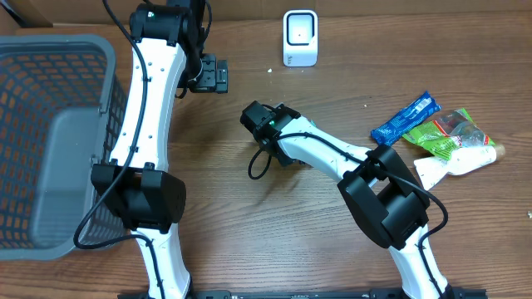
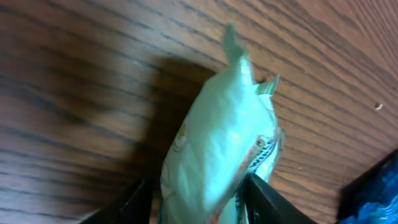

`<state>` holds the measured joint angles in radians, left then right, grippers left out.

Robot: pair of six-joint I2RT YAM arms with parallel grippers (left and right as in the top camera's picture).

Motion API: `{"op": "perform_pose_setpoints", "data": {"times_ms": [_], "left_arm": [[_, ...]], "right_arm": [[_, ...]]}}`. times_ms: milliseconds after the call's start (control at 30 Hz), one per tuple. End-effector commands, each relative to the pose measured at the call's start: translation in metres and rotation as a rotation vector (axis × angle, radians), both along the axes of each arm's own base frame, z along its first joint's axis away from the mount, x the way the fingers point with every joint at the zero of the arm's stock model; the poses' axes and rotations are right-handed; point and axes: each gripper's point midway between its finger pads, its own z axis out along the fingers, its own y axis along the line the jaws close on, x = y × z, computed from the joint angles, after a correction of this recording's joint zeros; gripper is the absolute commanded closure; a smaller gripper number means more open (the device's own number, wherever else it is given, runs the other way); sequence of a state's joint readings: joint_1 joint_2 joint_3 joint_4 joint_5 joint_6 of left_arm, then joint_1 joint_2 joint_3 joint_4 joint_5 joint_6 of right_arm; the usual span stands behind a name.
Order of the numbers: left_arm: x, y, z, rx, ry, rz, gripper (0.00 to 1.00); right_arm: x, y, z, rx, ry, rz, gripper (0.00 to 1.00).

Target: Scan the item barcode

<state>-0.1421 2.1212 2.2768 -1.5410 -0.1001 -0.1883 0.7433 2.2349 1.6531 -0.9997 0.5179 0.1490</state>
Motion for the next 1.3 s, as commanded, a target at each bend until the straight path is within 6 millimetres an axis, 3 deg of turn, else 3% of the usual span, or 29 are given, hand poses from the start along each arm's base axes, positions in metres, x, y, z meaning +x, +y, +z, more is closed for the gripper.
{"op": "perform_pose_setpoints", "data": {"times_ms": [0, 133, 200, 433, 700, 900, 1100, 1167, 1200, 1233, 1267], "left_arm": [[0.000, -0.002, -0.003, -0.011, 0.006, 0.013, 0.00], [0.000, -0.002, -0.003, -0.011, 0.006, 0.013, 0.00], [0.000, -0.002, -0.003, -0.011, 0.006, 0.013, 0.00], [0.000, -0.002, -0.003, -0.011, 0.006, 0.013, 0.00], [0.000, -0.002, -0.003, -0.011, 0.006, 0.013, 0.00], [0.000, -0.002, -0.003, -0.011, 0.006, 0.013, 0.00], [0.000, -0.002, -0.003, -0.011, 0.006, 0.013, 0.00], [0.000, -0.002, -0.003, -0.011, 0.006, 0.013, 0.00], [0.000, -0.002, -0.003, -0.011, 0.006, 0.013, 0.00], [0.000, -0.002, -0.003, -0.011, 0.006, 0.013, 0.00], [0.000, -0.002, -0.003, -0.011, 0.006, 0.013, 0.00]], "right_arm": [[-0.019, -0.006, -0.033, 0.004, 0.115, -0.011, 0.64], [-0.019, -0.006, -0.033, 0.005, 0.115, -0.012, 0.89], [-0.020, -0.004, -0.032, 0.018, 0.120, -0.012, 0.95], [-0.024, 0.018, -0.005, 0.194, 0.229, -0.065, 0.96], [-0.017, 0.052, 0.037, 0.694, 0.485, -0.050, 0.96], [0.008, 0.040, 0.049, 1.048, 0.562, -0.094, 0.96], [0.022, 0.014, 0.029, 1.134, 0.546, -0.225, 0.95], [0.020, 0.007, 0.021, 1.115, 0.544, -0.245, 0.67], [0.019, 0.003, 0.016, 1.090, 0.539, -0.258, 0.46], [0.019, -0.002, 0.012, 1.059, 0.531, -0.270, 0.32], [0.018, -0.008, 0.008, 1.019, 0.521, -0.284, 0.27]]}}
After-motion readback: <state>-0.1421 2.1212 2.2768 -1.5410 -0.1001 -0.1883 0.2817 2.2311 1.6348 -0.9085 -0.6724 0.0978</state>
